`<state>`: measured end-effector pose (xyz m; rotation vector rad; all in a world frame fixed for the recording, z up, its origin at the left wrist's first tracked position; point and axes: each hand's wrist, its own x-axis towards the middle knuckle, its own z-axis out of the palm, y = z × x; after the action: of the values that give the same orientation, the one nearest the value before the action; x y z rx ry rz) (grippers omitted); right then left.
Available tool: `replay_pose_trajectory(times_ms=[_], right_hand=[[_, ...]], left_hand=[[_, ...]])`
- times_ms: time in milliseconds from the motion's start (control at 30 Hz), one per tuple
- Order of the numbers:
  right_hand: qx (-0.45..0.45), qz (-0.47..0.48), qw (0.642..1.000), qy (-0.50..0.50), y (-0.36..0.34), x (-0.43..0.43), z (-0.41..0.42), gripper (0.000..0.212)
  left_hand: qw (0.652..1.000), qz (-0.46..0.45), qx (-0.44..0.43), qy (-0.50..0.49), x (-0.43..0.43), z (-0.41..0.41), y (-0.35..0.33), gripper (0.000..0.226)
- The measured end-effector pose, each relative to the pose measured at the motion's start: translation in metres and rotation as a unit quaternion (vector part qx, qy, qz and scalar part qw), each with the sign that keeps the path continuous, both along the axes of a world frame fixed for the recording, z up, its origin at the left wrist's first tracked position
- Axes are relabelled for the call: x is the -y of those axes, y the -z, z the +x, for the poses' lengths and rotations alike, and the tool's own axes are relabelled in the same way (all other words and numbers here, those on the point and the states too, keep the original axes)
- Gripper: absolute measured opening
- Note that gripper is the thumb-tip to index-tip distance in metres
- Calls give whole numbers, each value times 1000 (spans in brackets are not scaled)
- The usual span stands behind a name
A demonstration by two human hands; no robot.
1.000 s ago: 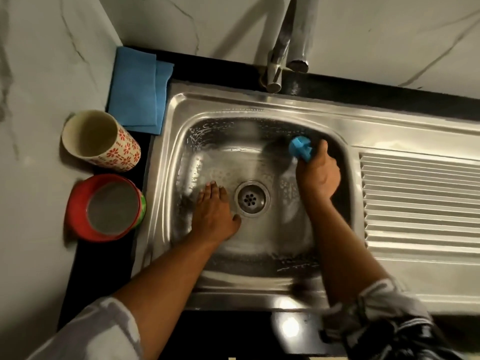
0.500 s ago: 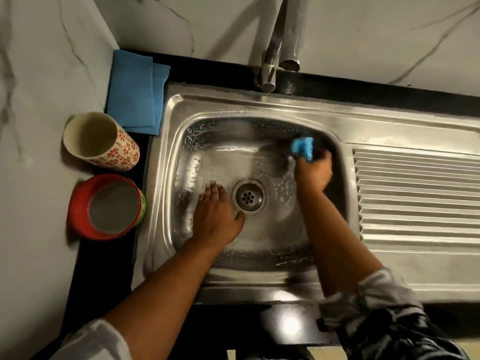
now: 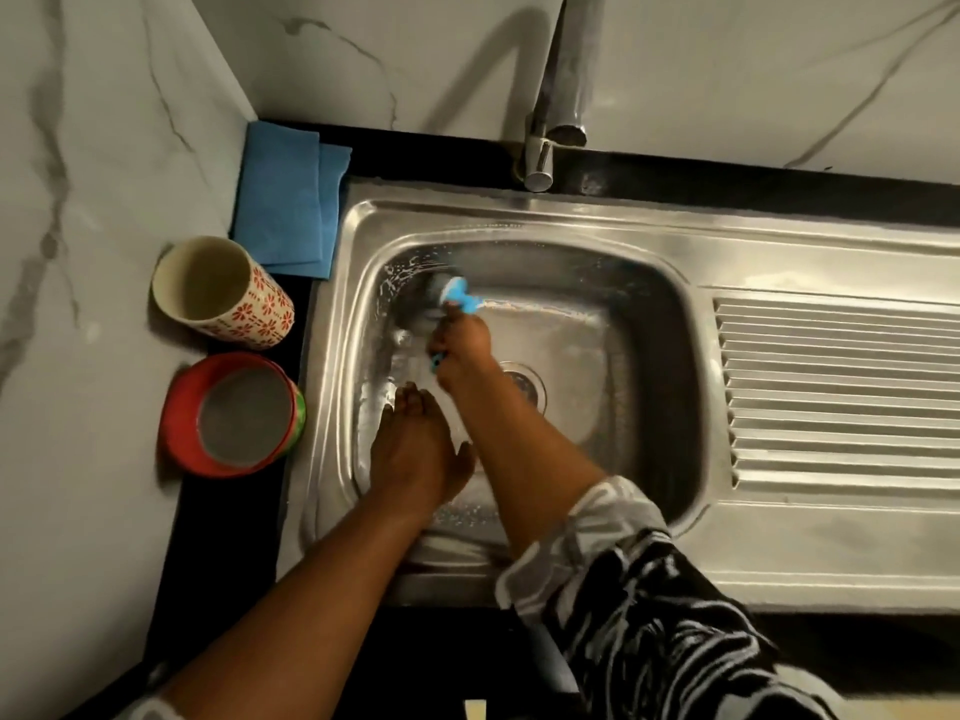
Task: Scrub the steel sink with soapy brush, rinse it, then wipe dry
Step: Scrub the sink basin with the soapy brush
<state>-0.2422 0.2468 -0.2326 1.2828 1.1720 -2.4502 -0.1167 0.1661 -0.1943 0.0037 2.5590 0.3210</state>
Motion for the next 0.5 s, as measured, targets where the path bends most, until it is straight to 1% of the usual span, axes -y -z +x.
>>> replay_pose_trajectory(times_ms=[33,67,100,133,167,200,267,300,333,367,400,433,467,500], right_hand=[[1,-13,998,59,1,-20,-2,25],[10,26,996,88,-9,-48,1,28],[23,14,988,153,-19,-76,2,28],[52,24,979,197,-32,-100,9,28],[73,14,968,238,-41,-120,13,29],[88,17,964,250,-55,-132,17,28],[85,44,969,229,-64,-133,14,31],[78,23,977,195,-65,-118,12,33],[92,20,983,156,-62,-99,7,34],[106,16,983,147,-51,-78,-4,33],[122,37,985,120,-41,-55,-10,28],[113,73,989,67,-28,-32,-16,22],[84,80,993,4,-23,-9,-16,17],[62,52,996,-45,-19,11,-15,15]], left_hand=[[1000,-2,10,3,-2,0,-4,102],[1000,-2,14,8,-4,-1,-8,102],[1000,-2,13,15,-5,-2,-11,102],[1000,1,10,20,-7,-3,-14,103],[1000,4,14,23,-8,-3,-14,103],[999,7,21,27,-9,-4,-15,102],[998,5,42,35,-12,-1,-14,102],[998,0,46,40,-13,1,-12,102],[998,-10,52,47,-13,4,-12,102],[996,-23,60,56,-14,6,-12,101],[995,-33,71,63,-13,8,-13,99],[993,-39,83,69,-11,10,-13,97],[992,-43,88,74,-10,11,-13,95],[992,-43,87,78,-9,12,-14,93]])
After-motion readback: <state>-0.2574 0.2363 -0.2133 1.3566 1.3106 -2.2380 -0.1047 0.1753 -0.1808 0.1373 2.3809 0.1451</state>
